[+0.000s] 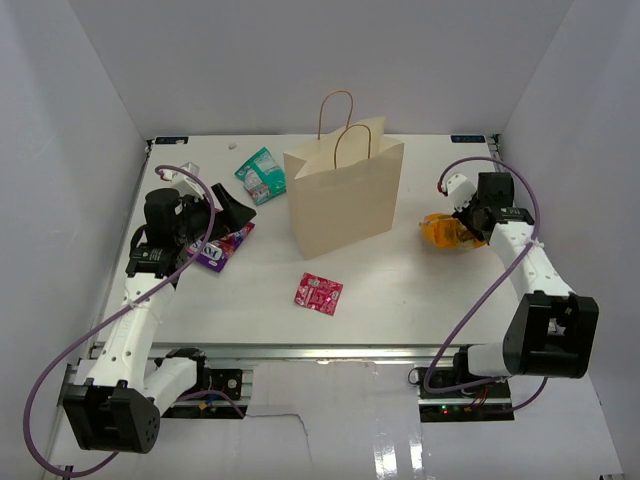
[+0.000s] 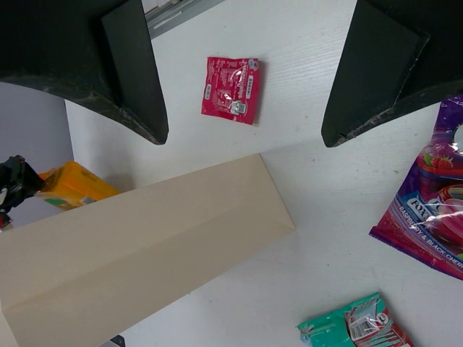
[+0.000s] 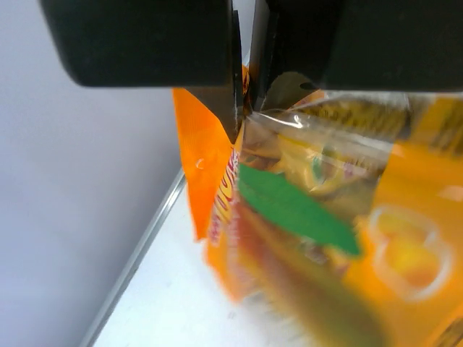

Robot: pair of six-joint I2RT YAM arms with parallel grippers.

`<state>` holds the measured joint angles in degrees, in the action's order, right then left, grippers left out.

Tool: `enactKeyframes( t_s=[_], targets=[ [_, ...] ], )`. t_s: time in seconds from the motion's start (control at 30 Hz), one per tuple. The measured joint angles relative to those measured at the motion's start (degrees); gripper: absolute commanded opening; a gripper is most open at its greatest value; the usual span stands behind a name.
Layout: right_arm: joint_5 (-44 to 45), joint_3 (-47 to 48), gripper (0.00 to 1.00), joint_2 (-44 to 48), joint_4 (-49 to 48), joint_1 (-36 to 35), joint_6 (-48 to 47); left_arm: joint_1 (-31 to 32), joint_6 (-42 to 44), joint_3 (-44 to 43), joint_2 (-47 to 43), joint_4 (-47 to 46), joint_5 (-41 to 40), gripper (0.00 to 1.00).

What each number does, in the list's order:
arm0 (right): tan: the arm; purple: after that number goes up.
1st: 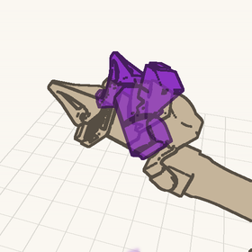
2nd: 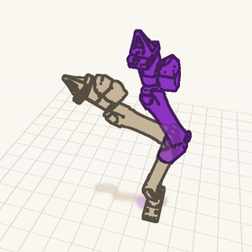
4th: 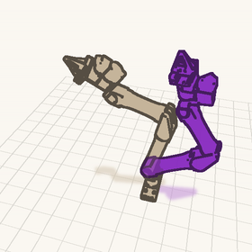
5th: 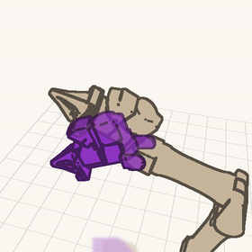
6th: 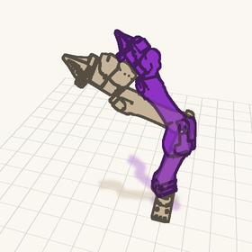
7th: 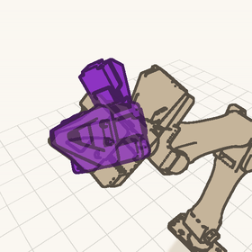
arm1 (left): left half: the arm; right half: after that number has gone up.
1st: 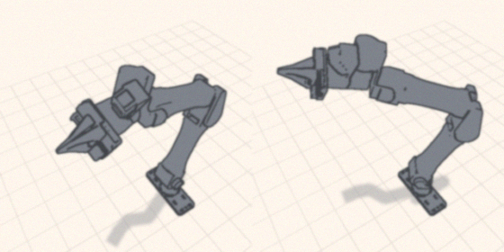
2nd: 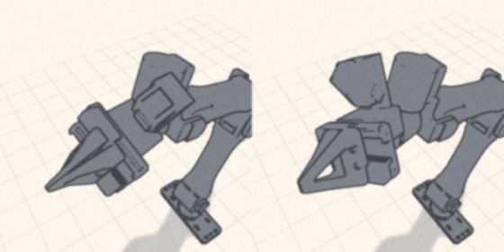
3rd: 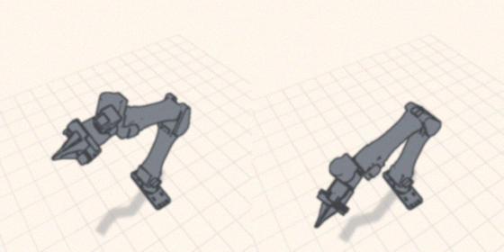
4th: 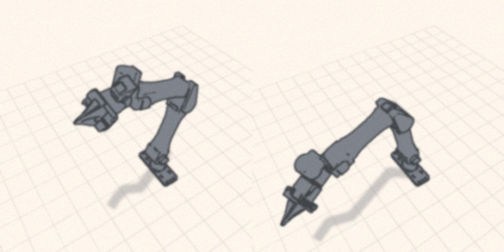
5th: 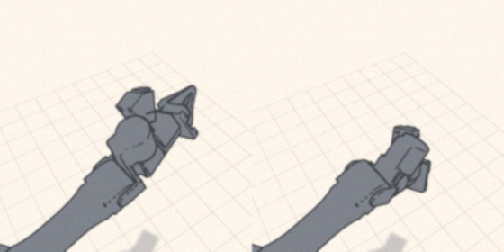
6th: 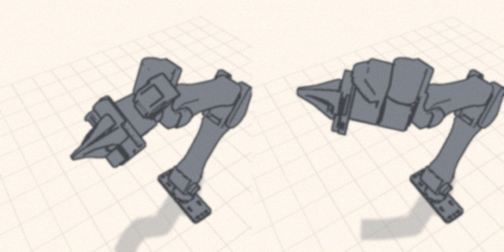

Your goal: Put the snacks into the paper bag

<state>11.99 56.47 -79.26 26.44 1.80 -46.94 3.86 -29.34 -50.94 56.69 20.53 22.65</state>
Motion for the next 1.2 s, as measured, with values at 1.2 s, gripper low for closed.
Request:
enactKeyframes(
  t_s=[1.2],
  targets=[
    [-20.83, 63.78, 0.08, -11.30, 3.72, -15.87, 15.76, 1.16, -1.11, -2.49, 3.21, 0.00, 0.48, 0.98]
  ],
)
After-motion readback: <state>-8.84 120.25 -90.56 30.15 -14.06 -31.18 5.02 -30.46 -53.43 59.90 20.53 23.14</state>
